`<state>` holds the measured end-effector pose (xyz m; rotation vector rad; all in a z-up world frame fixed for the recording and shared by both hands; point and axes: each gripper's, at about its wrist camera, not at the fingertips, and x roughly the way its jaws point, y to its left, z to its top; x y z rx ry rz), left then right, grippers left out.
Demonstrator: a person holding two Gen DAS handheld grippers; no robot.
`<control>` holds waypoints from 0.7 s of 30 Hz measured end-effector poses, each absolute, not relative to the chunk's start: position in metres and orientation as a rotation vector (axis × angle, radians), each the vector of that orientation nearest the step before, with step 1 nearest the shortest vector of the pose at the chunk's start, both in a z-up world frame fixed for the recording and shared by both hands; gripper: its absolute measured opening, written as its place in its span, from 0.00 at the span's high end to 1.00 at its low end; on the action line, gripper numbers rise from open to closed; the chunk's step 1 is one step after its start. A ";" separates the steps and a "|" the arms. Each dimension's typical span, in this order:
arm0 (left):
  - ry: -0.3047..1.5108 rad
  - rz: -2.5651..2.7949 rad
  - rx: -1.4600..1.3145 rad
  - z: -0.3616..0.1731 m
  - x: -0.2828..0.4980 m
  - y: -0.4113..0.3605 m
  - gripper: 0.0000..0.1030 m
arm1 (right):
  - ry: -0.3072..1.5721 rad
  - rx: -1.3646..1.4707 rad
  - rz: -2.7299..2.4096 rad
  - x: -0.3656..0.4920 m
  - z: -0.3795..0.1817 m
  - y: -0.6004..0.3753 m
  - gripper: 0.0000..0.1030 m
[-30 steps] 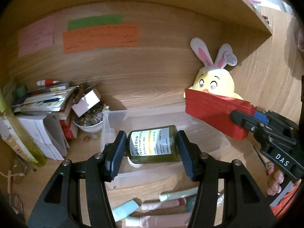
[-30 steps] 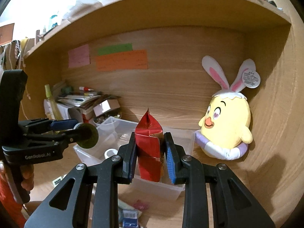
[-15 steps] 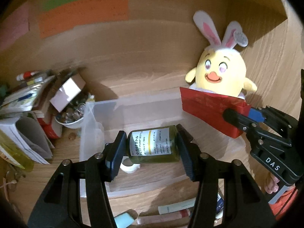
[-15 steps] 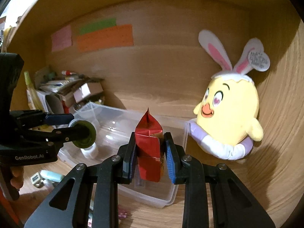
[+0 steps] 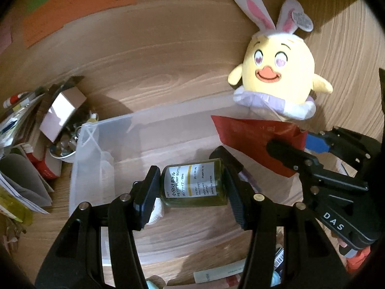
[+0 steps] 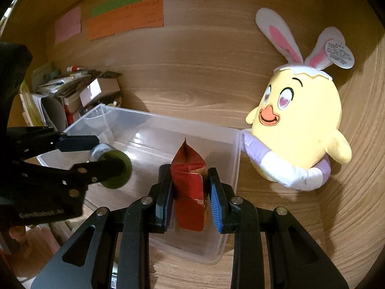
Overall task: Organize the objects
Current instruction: 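Carry the dropper bottle and red packet over the clear box with both grippers, then open both grippers to release the bottle and packet into the box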
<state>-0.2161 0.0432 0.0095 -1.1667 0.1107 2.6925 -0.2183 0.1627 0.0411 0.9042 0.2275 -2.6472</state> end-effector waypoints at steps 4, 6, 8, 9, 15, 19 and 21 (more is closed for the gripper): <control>0.135 2.694 -1.176 0.007 -0.216 0.047 0.48 | 0.229 0.961 -2.630 -0.223 0.035 0.163 0.76; 0.151 2.696 -1.181 0.007 -0.217 0.049 0.48 | 0.230 0.976 -2.621 -0.224 0.033 0.162 0.76; 0.161 2.695 -1.188 0.006 -0.217 0.050 0.48 | 0.236 0.987 -2.615 -0.225 0.031 0.161 0.75; 0.165 2.693 -1.192 0.005 -0.217 0.051 0.48 | 0.239 0.990 -2.614 -0.225 0.031 0.161 0.75; 0.171 2.697 -1.204 0.005 -0.217 0.055 0.48 | 0.248 1.002 -2.604 -0.225 0.030 0.160 0.75; 0.145 2.702 -1.201 0.009 -0.216 0.053 0.48 | 0.235 1.008 -2.591 -0.225 0.030 0.160 0.74; 0.135 2.709 -1.194 0.012 -0.214 0.052 0.47 | 0.222 1.006 -2.584 -0.224 0.031 0.161 0.71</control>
